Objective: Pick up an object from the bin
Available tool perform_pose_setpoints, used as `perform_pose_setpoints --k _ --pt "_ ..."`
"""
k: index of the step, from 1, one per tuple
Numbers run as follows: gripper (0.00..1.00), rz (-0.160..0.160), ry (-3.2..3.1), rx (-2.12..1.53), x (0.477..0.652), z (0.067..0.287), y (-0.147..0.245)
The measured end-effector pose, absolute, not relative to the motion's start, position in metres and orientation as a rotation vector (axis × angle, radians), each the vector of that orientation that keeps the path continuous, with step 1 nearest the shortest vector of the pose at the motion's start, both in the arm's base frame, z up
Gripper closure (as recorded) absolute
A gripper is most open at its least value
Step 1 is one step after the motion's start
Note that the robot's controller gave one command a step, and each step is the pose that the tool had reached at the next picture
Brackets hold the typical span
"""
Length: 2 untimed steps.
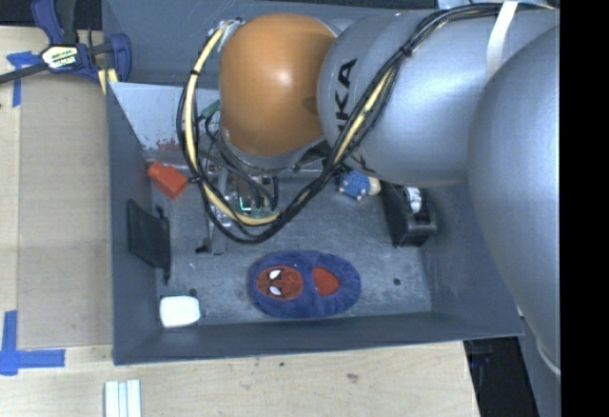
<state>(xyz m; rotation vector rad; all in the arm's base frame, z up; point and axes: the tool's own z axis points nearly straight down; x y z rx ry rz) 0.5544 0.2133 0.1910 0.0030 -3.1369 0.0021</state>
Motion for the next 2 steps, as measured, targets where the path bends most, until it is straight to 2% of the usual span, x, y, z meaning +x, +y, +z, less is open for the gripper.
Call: perform_pose_setpoints --k 1,2 --pt "0.0 0.006 -3.128 0.241 0.553 0.099 0.129" --pt "0.0 0.004 -3.1 0.498 0.502 0.109 0.056"
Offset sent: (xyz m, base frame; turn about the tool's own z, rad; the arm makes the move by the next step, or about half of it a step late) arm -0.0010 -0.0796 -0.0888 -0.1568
